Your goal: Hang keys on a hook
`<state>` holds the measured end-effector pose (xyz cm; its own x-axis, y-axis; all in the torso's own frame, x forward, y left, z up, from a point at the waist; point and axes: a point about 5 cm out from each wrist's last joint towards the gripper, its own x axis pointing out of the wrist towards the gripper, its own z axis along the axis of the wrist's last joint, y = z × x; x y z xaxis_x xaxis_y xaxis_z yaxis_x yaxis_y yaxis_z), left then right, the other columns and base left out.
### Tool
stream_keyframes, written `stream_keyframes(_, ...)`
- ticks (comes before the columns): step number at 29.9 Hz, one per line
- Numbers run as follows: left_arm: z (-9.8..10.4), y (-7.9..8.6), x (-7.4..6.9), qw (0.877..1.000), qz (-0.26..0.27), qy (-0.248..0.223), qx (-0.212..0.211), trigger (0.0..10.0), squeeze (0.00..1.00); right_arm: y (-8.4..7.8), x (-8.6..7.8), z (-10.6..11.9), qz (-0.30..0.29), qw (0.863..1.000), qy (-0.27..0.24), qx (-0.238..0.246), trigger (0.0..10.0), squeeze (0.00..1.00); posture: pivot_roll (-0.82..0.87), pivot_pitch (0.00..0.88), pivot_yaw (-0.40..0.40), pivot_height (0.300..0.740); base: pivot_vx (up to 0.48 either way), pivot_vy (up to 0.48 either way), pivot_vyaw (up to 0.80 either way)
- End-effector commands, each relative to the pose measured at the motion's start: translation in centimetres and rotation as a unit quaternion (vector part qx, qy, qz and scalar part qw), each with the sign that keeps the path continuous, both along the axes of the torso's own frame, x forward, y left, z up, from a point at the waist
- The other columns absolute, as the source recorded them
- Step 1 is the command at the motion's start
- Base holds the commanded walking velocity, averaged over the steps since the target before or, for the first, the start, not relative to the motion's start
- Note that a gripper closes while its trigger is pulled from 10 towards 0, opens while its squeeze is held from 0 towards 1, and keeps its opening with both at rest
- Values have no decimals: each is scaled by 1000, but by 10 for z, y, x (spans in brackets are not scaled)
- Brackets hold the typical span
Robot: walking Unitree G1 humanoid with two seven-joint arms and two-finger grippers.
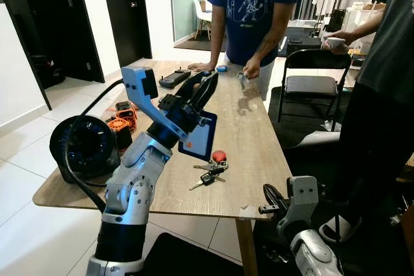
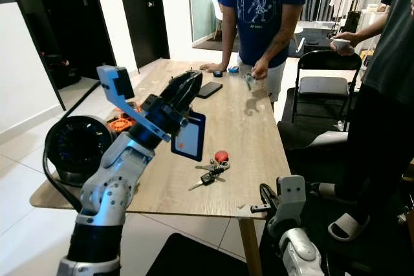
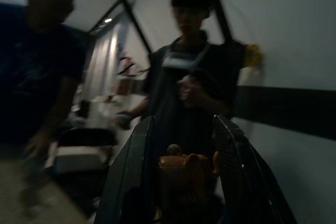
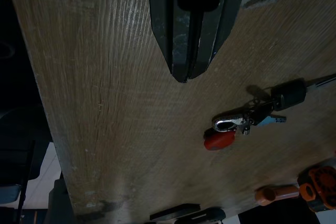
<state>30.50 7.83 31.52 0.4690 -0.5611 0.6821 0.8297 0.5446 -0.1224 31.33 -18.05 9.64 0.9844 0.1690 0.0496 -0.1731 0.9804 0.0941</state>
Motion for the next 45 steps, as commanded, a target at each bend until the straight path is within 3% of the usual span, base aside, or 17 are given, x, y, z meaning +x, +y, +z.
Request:
stream_keyframes(1, 3, -4, -6, 1000, -27, -9, -7, 10000, 0, 0, -1, -4, -3, 1000, 7, 7, 10000, 0, 41, 60, 31, 740, 0, 0, 0)
stream_keyframes(11, 0, -8, -7, 999, -36, -7, 6, 10000, 0, 2, 0, 5, -5, 1000, -20, 21, 10000, 0, 41, 62, 29, 740, 0, 0, 0)
stream_keyframes(13, 0, -7, -7, 999, -38, -5, 8, 10000, 0, 4, 0, 19, 1, 997, -69, 23, 10000, 0, 43, 62, 29, 740, 0, 0, 0)
stream_keyframes(18, -1, -6, -6, 999, -34, -1, 12, 10000, 0, 6, -1, 28, 3, 995, -97, 16, 10000, 0, 43, 64, 31, 740, 0, 0, 0)
stream_keyframes(20, -8, -5, -2, 999, -19, 10, 30, 10000, 0, 9, -2, 46, 13, 989, -149, -14, 10000, 0, 41, 68, 33, 740, 0, 0, 0)
stream_keyframes(22, -8, -5, -2, 999, -19, 10, 30, 10000, 0, 9, -2, 46, 13, 989, -149, -14, 10000, 0, 41, 68, 33, 740, 0, 0, 0)
stream_keyframes(24, -18, -5, 4, 998, 3, 24, 60, 10000, 0, 16, -3, 62, 31, 981, -184, -47, 10000, 0, 39, 72, 35, 740, 0, 0, 0)
stream_keyframes(26, -18, -5, 4, 998, 3, 24, 60, 10000, 0, 16, -3, 62, 31, 981, -184, -47, 10000, 0, 39, 72, 35, 740, 0, 0, 0)
stream_keyframes(29, -38, -4, 11, 993, 28, 40, 109, 10000, 0, 25, 0, 73, 61, 976, -194, -83, 10000, 0, 35, 74, 35, 740, 0, 0, 0)
stream_keyframes(31, -38, -4, 11, 993, 28, 40, 109, 10000, 0, 25, 0, 73, 61, 976, -194, -83, 10000, 0, 35, 74, 35, 740, 0, 0, 0)
stream_keyframes(32, -48, -4, 13, 990, 36, 48, 130, 10000, 0, 29, 1, 75, 73, 974, -192, -96, 10000, 0, 35, 73, 33, 740, 0, 0, 0)
stream_keyframes(45, -101, -5, 11, 971, 34, 75, 226, 10000, 0, 33, 11, 76, 86, 976, -158, -127, 10000, 0, 35, 80, 23, 740, 0, 0, 0)
